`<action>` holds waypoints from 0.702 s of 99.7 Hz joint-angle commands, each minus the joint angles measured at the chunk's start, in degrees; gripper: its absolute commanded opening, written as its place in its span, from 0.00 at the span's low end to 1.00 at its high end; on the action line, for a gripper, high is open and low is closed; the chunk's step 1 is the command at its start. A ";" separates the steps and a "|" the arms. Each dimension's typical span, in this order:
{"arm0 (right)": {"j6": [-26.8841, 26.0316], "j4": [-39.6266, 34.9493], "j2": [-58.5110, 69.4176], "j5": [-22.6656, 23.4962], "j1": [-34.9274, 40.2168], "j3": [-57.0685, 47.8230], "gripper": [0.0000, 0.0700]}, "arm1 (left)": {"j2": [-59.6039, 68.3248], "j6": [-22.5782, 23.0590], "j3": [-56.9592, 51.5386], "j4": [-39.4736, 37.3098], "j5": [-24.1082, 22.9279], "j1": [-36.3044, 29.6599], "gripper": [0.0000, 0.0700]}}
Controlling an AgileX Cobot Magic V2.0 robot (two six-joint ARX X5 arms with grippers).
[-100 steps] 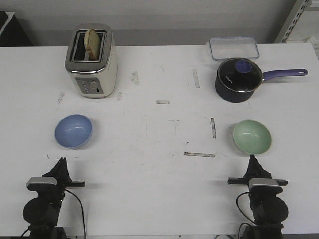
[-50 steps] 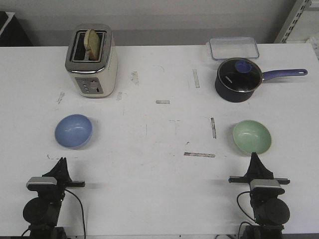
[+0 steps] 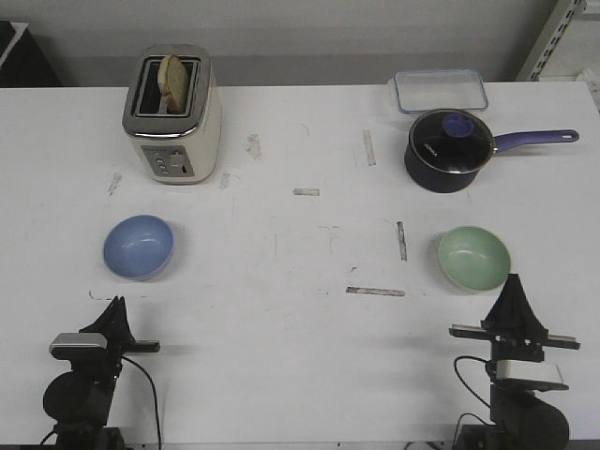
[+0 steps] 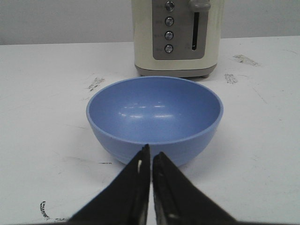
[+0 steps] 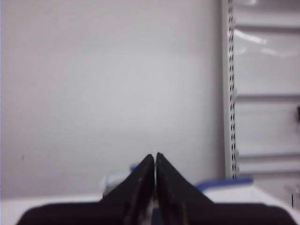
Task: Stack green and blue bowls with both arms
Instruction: 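Reach the right gripper down to the rim of the pale green bowl and grasp it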
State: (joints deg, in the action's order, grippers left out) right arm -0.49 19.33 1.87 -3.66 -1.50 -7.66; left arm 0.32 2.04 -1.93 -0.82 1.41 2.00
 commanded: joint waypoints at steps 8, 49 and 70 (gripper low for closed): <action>-0.74 -11.02 7.54 0.26 -0.04 -15.19 0.00 | -0.02 -0.17 1.16 -0.50 -0.09 0.02 0.00; 0.87 -46.51 40.61 0.24 -0.22 -49.57 0.70 | -0.04 -0.17 1.16 -0.46 0.07 0.02 0.00; 6.91 -58.60 51.82 0.28 -4.66 -53.55 0.70 | -0.04 -0.17 1.16 -0.02 0.07 0.02 0.00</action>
State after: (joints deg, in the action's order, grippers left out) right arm 2.85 -37.26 51.35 -3.22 -4.56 -60.29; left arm 0.32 2.04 -1.93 -0.58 1.43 2.00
